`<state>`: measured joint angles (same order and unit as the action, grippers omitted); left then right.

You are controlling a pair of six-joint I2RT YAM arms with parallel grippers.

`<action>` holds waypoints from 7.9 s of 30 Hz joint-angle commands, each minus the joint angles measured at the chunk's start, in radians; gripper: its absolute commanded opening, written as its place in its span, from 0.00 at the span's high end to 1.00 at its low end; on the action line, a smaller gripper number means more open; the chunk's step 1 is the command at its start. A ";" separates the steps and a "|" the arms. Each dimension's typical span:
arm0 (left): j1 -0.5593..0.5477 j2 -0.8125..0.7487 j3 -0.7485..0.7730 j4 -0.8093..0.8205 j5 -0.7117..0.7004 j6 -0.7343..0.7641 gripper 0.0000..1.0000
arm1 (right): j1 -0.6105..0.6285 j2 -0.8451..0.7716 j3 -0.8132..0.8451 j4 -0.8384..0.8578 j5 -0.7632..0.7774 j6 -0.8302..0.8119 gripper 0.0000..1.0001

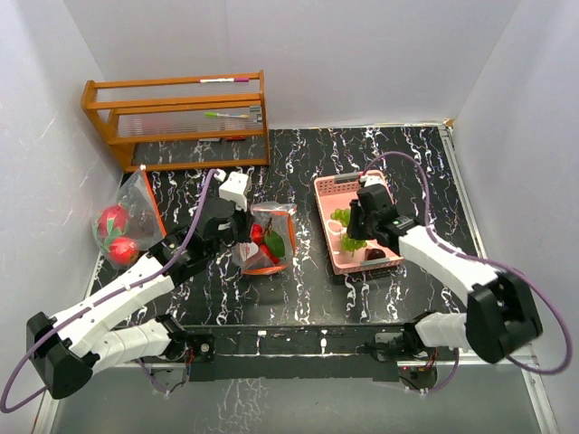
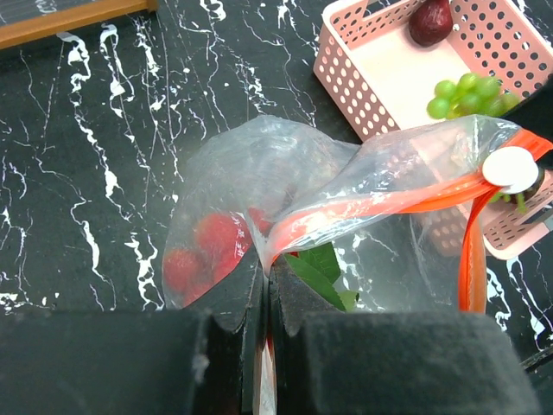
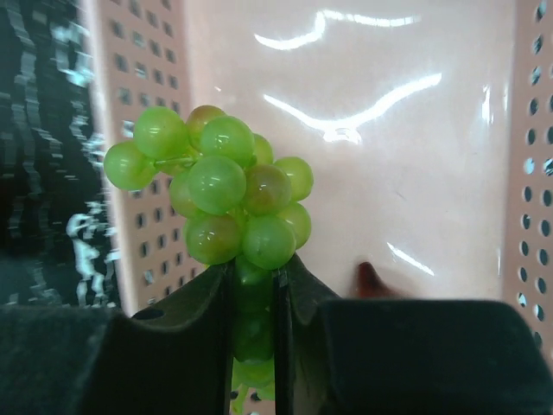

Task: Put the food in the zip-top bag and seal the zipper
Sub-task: Pick up the fake fruit from the bin, then place the fake fruit in the zipper food storage bag, then pick up the fake fruit from the bin, then place the fake fruit in the zipper food storage bag, then pick up the fake fruit from the bin.

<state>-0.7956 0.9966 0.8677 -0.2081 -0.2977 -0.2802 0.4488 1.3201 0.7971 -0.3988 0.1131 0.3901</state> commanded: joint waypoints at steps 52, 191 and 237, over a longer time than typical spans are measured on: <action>0.002 0.152 0.103 0.145 0.198 -0.092 1.00 | 0.430 0.003 0.086 0.557 0.264 0.259 0.60; 0.019 0.254 0.203 0.076 0.174 -0.061 1.00 | 0.340 -0.042 0.051 0.586 -0.066 -0.113 0.49; 0.019 0.211 0.118 0.104 0.223 -0.051 1.00 | 0.039 -0.066 -0.061 -0.229 0.205 0.216 0.01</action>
<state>-0.7807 1.2499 0.9905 -0.1291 -0.0959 -0.3332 0.5022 1.2438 0.7368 -0.6357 0.3202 0.5732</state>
